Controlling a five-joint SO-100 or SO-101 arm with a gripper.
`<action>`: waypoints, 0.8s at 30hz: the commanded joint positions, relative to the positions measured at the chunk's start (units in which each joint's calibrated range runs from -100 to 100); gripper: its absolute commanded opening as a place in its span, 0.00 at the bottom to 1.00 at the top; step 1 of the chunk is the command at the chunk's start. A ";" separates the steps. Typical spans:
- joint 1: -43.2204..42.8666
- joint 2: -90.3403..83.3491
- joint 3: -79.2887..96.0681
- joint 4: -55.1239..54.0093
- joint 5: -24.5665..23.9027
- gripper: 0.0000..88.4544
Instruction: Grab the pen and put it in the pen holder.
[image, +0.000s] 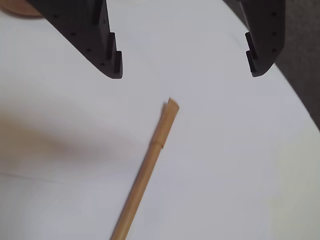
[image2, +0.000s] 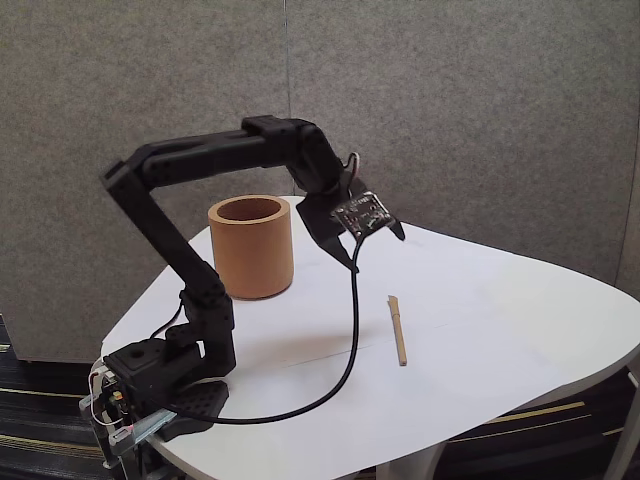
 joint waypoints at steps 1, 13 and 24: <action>3.00 9.35 -8.48 -0.17 -0.22 0.40; 6.52 27.17 -14.89 1.69 -0.38 0.40; 6.66 40.26 -31.23 16.10 -3.48 0.40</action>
